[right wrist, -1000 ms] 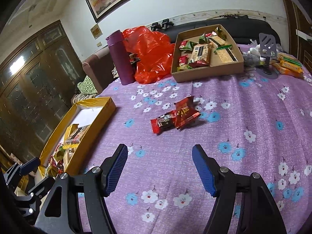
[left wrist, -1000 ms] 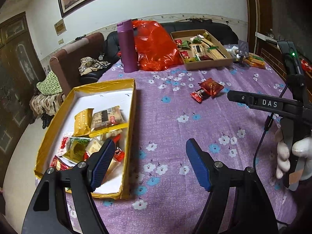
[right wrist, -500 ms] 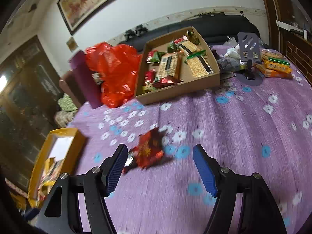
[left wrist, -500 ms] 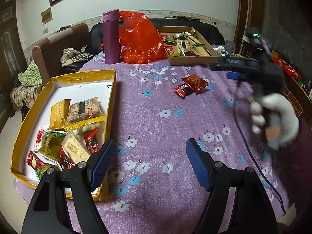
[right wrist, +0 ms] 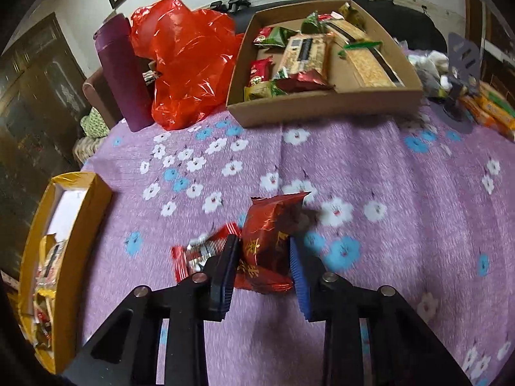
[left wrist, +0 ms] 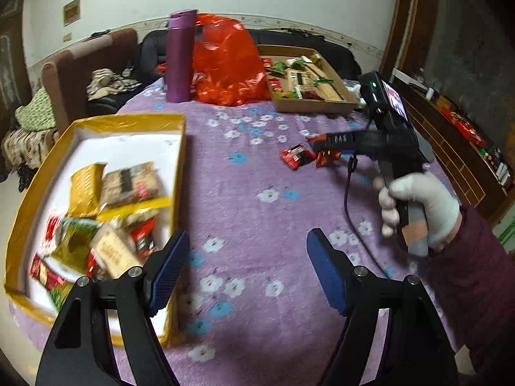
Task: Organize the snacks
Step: 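Grasp a red chocolate bar with the left tool while the right tool grasps a red candy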
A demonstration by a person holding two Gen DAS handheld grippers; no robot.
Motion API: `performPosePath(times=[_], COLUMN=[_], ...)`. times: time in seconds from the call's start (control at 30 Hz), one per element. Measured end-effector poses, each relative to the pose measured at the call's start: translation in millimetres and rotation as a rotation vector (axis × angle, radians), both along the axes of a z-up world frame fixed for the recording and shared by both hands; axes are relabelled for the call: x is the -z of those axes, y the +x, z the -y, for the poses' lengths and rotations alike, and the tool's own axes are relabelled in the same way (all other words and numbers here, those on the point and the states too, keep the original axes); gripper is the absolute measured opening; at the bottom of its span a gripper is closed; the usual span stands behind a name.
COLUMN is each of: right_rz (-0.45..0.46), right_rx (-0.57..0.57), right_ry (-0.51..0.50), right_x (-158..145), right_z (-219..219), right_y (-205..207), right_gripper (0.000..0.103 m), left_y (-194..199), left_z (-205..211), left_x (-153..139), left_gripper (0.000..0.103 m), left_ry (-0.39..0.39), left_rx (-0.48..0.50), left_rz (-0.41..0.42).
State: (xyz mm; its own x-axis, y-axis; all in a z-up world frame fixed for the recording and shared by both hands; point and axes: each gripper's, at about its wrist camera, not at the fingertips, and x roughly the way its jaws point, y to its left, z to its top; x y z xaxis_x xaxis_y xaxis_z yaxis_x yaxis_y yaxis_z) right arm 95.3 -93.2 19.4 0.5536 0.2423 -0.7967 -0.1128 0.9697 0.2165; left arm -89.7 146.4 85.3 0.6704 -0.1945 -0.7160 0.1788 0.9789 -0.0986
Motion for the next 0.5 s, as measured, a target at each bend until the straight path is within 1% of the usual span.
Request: performPosePath(times=[0.13, 0.23, 0.37, 0.43, 0.5], right_rz=[-0.020, -0.028, 0.007, 0.017, 0.007], right_rx=[0.009, 0.012, 0.001, 0.009, 0.004], right_ry=[0.008, 0.032, 0.107, 0.116, 0.146], right_x=[-0.7, -1.2, -0.2, 2.4, 4.1], right_z=[22.6, 42.3, 61.5, 67.1, 71.7], right_y=[-24.4, -51.5, -72.7, -72.8, -70.2], right_gripper=[0.031, 0.032, 0.032, 0.032, 0.032], left_y=[20.1, 48.4, 97.5, 119.8, 141.2], left_z=[24.2, 51.5, 89.6, 103.1, 112.0], left_x=[-9.1, -6.0, 16.7, 30.0, 40.1], left_gripper=[0.075, 0.075, 0.075, 0.075, 0.075], left_ry=[0.034, 0.086, 0.171, 0.227, 0.276], left_rx=[0.067, 0.139, 0.198, 0.206, 0.203], left_rz=[0.016, 0.010, -0.012, -0.016, -0.002])
